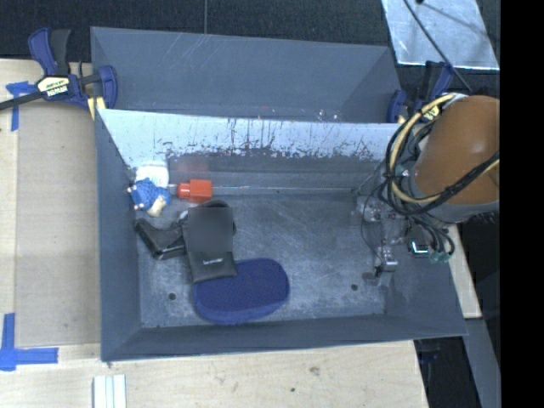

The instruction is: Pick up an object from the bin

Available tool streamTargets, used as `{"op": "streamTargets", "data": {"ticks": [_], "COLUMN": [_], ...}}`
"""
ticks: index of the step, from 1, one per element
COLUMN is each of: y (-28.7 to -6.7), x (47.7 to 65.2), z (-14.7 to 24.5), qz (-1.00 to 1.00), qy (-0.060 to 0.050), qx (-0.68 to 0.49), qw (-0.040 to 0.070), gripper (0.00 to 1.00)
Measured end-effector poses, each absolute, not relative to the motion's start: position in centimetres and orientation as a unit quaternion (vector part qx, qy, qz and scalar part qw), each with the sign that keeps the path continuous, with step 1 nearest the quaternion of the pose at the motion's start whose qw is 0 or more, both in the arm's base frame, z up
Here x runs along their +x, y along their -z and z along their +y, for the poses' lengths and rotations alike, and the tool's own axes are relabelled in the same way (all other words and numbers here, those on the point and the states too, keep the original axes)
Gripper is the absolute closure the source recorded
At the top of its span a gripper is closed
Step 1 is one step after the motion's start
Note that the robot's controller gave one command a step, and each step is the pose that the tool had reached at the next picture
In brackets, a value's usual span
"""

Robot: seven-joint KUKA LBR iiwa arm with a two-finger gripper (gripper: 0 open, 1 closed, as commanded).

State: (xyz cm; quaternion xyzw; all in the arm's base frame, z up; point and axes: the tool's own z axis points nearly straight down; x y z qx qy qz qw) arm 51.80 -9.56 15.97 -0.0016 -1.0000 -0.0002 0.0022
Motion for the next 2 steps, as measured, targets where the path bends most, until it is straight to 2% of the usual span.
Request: {"op": "streamTargets", "data": {"ticks": [1, 2], "y": [-6.6, -11.2], "x": [50.3, 49.3], "z": [-7.6, 3.6], "qz": [-0.999, -0.999], "qy": [0.001, 0.002], "qx": [0.032, -0.036], "qw": [0.002, -0.003], "gripper": [0.0, 0.0]}}
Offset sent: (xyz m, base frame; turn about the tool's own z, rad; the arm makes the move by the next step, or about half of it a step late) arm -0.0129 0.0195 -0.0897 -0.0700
